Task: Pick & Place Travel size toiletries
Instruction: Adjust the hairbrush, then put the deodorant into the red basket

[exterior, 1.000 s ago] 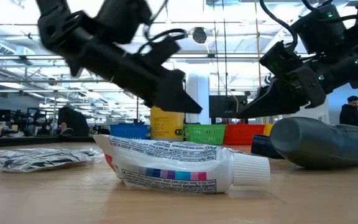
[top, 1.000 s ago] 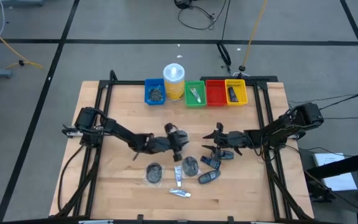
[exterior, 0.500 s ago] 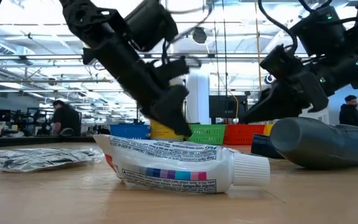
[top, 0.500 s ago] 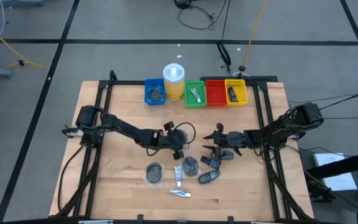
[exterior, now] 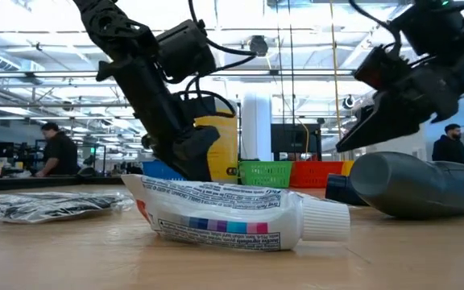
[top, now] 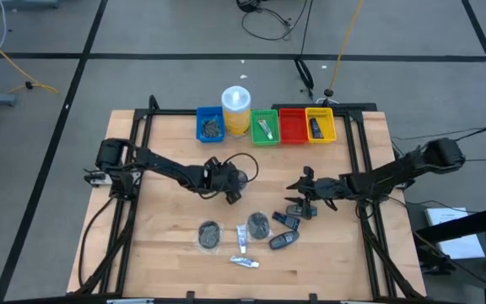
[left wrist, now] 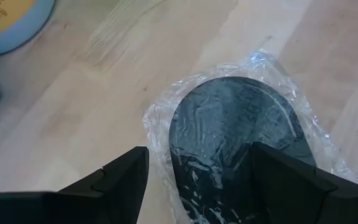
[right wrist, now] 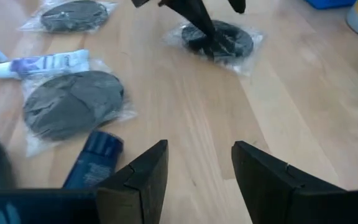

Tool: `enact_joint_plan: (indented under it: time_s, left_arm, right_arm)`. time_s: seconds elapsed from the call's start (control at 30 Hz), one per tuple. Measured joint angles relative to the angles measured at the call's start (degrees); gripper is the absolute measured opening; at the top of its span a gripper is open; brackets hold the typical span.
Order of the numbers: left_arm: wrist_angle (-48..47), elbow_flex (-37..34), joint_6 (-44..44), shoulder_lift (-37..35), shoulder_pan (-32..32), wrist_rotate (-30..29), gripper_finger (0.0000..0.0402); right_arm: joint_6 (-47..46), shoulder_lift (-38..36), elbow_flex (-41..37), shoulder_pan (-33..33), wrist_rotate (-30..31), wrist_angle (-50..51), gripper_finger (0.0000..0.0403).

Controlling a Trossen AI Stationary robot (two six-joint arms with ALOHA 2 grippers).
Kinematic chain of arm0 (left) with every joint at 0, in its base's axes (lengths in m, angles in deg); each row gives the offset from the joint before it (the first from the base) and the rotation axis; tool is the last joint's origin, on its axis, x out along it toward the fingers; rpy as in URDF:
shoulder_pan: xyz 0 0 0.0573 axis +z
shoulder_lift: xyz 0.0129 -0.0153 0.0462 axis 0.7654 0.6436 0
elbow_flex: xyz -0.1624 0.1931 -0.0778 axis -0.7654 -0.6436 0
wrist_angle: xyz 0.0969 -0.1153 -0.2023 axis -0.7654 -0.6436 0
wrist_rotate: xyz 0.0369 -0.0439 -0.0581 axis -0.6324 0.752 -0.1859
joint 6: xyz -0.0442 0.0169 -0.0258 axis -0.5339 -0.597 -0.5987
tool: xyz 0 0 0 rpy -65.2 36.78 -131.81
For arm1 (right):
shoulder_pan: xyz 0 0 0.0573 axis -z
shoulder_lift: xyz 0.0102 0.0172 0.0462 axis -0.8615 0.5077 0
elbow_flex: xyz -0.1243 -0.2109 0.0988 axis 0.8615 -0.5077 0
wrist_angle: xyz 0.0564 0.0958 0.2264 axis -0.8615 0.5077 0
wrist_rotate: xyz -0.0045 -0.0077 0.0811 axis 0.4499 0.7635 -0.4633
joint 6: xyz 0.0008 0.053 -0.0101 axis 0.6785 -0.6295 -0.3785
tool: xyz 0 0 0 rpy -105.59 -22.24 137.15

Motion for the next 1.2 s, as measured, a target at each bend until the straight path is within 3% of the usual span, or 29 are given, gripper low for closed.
enact_joint_plan:
  time_s: [0.17, 0.37, 0.57, 0.73, 0.83, 0.9, 1.1, 1.2]
  left_arm:
    - [1.18, 0.02, 0.75, -5.51, -2.51, -1.41, 0.0274]
    - [-5.84, -0.02, -0.26, -14.48, -8.61, -11.32, 0.0261]
    - [-20.69, 0.02, -11.94, -21.34, -14.47, -26.01, 0.0258]
    - [-29.52, -0.14, -20.82, -22.87, -16.43, -29.67, 0.0257]
    - [-27.05, -2.70, -21.40, -22.87, -15.28, -27.49, 0.0257]
    - [-19.82, -5.85, -18.76, -22.81, -13.36, -22.30, 0.0257]
    - [13.87, -17.92, -7.20, -21.68, -5.11, -2.61, 0.0257]
    - [28.06, -22.45, -4.77, -19.04, -1.74, 4.42, 0.0257]
  right_arm:
    - [-0.59, -3.93, 0.00, -1.57, 0.15, 4.24, 0.0169]
    - [-6.85, -10.67, 0.02, -4.05, 0.91, 16.35, 0.0169]
    - [-10.33, -17.63, 0.00, -6.26, 13.06, 21.75, 0.0169]
    - [-15.40, -21.61, 0.00, -6.65, 23.69, 22.08, 0.0169]
    - [-17.90, -23.11, 0.00, -6.57, 25.87, 22.92, 0.0169]
    - [-18.01, -23.24, 0.00, -6.54, 25.62, 23.05, 0.0169]
    - [-18.03, -22.80, 0.00, -6.54, 25.64, 22.68, 0.0169]
    - [-18.03, -22.37, 0.00, -6.54, 25.70, 22.59, 0.0169]
